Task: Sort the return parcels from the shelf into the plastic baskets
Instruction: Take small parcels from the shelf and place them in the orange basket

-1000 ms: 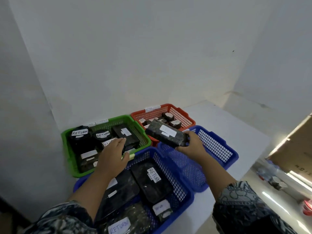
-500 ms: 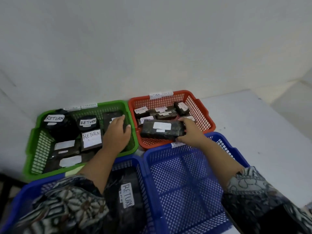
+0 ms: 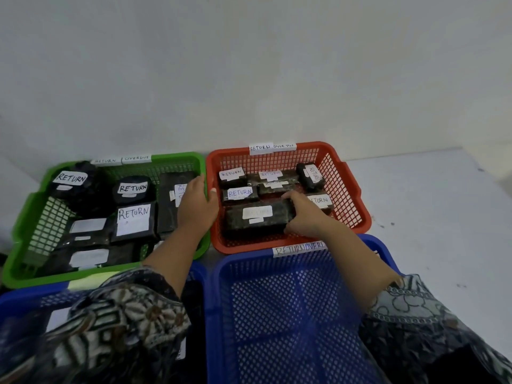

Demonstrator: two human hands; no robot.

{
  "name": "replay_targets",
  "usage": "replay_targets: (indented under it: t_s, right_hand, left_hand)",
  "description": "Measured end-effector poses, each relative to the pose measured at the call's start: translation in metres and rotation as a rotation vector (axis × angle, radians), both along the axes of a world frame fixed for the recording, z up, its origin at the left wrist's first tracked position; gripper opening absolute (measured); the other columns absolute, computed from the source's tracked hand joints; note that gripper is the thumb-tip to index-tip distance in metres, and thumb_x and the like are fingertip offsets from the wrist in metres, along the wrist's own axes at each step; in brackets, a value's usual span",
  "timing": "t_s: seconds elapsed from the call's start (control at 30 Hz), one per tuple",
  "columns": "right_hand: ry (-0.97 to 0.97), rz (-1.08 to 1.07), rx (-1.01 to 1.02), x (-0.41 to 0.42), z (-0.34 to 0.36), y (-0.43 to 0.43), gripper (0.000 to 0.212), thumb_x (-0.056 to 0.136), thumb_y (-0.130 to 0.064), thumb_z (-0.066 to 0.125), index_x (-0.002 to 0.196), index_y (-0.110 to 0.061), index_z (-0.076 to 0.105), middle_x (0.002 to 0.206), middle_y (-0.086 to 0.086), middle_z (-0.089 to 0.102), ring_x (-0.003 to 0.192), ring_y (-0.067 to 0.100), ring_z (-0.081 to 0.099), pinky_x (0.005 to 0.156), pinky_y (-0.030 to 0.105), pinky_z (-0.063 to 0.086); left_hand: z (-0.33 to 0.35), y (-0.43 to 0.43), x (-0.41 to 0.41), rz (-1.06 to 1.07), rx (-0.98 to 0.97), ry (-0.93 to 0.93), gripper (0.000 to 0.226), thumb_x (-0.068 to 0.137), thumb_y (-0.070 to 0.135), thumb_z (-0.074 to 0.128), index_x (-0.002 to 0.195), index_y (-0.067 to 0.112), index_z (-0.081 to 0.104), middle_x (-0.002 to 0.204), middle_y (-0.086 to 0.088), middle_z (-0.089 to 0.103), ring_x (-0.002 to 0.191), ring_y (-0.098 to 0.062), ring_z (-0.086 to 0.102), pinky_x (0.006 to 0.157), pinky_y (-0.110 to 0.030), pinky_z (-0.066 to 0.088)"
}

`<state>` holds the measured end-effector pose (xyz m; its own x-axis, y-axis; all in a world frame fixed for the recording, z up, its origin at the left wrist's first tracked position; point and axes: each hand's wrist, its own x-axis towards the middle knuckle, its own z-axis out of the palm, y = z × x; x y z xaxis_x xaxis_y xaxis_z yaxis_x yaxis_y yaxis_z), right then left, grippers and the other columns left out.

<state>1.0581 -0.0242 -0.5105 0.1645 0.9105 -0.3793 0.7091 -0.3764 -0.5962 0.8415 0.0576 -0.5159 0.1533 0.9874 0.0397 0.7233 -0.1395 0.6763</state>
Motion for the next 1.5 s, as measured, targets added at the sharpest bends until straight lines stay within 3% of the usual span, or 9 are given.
replay_targets:
  t_s: [0.13,0.37,0.87,1.03,1.23,1.5]
  right_hand:
    - [-0.157,0.052,0.057,0.0,-0.01,0.006,0.078,0.077,-0.001,0.067,0.143,-0.017,0.03,0.144,0.009,0.031,0.125,0.028,0.045,0.103,0.036,0.041]
    - [-0.292,0.154,0.072,-0.003,-0.019,0.01,0.091,0.071,-0.025,0.081,0.145,-0.019,0.028,0.145,0.008,0.027,0.126,0.028,0.044,0.102,0.042,0.042]
    - [-0.194,0.088,0.055,-0.002,-0.018,0.01,0.106,0.067,-0.026,0.085,0.149,-0.022,0.019,0.154,0.01,0.016,0.134,0.032,0.036,0.108,0.044,0.037]
    - [-0.181,0.038,0.084,0.003,-0.004,-0.001,0.092,0.074,-0.019,0.079,0.147,-0.024,0.023,0.149,0.009,0.024,0.127,0.031,0.044,0.102,0.041,0.041]
    - [-0.253,0.02,0.145,-0.002,0.014,-0.024,0.064,0.086,-0.026,0.065,0.142,-0.02,0.034,0.141,0.003,0.037,0.122,0.022,0.047,0.098,0.038,0.044]
    - [-0.346,0.024,0.23,-0.058,0.047,-0.045,0.058,0.091,-0.035,0.057,0.143,-0.022,0.034,0.143,-0.002,0.038,0.127,0.018,0.043,0.095,0.036,0.045]
  left_hand:
    - [-0.018,-0.001,0.005,0.042,0.033,-0.015,0.048,0.1,0.023,0.033,0.146,0.01,0.027,0.15,-0.008,0.03,0.137,-0.023,0.029,0.109,-0.037,0.027]
    - [-0.029,-0.001,0.01,0.074,0.088,-0.024,0.048,0.1,0.02,0.032,0.146,0.008,0.026,0.151,-0.01,0.03,0.138,-0.022,0.027,0.108,-0.033,0.025]
    - [-0.029,-0.003,0.013,0.087,0.096,-0.025,0.048,0.1,0.02,0.032,0.147,0.009,0.024,0.152,-0.009,0.028,0.138,-0.021,0.028,0.107,-0.033,0.027]
    - [-0.03,-0.001,0.009,0.088,0.079,-0.061,0.048,0.1,0.021,0.033,0.146,0.01,0.027,0.151,-0.007,0.029,0.138,-0.02,0.027,0.108,-0.032,0.024]
    - [-0.019,0.0,0.003,0.044,-0.01,-0.067,0.05,0.1,0.025,0.034,0.147,0.013,0.025,0.153,-0.006,0.027,0.14,-0.021,0.024,0.112,-0.037,0.022]
    - [0.021,-0.016,-0.047,-0.042,0.016,-0.01,0.055,0.098,0.026,0.041,0.148,0.011,0.024,0.153,-0.008,0.025,0.141,-0.023,0.023,0.113,-0.039,0.024]
